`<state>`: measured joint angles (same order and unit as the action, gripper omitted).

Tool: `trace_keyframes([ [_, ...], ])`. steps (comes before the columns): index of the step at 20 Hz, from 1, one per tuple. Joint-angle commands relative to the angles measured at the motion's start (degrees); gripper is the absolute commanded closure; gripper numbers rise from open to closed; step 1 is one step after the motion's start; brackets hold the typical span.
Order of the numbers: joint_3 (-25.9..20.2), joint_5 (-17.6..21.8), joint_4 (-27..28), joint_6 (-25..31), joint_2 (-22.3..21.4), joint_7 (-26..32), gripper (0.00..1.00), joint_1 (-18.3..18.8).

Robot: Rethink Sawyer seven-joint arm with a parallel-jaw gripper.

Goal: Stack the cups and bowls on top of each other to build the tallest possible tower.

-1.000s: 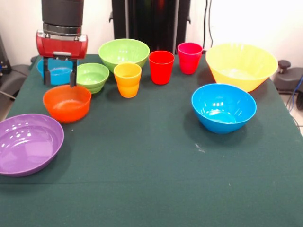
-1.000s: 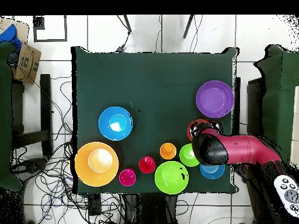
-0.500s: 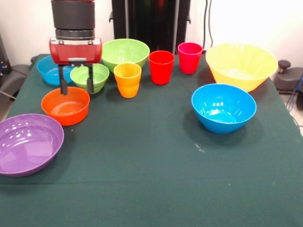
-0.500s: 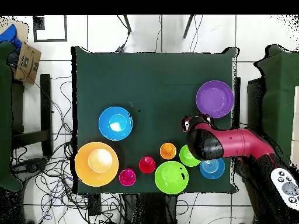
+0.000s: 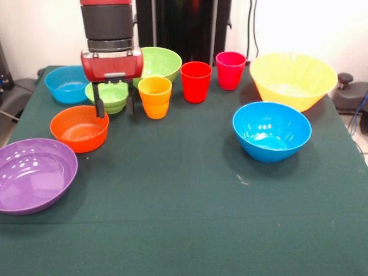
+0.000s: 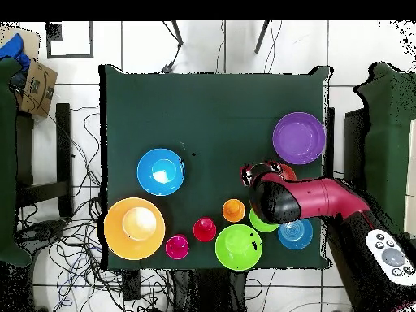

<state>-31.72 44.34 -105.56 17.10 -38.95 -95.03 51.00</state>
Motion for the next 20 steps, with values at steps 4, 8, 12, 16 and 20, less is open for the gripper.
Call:
trace_keyframes([
  [4, 8.43, 3.73, 0.59, 4.58, 5.09, -2.39, 0.0, -6.56],
  [8, 9.29, 1.75, 0.19, 5.62, 5.21, -2.32, 0.0, -6.97],
  [12, 9.86, 0.92, 1.01, 6.11, 6.14, -1.56, 0.0, -7.27],
  [16, 8.56, 0.48, 2.15, 6.53, 7.65, 0.72, 0.0, -6.62],
  [20, 2.48, -2.29, 2.02, 11.15, 7.04, 7.69, 0.0, -3.97],
])
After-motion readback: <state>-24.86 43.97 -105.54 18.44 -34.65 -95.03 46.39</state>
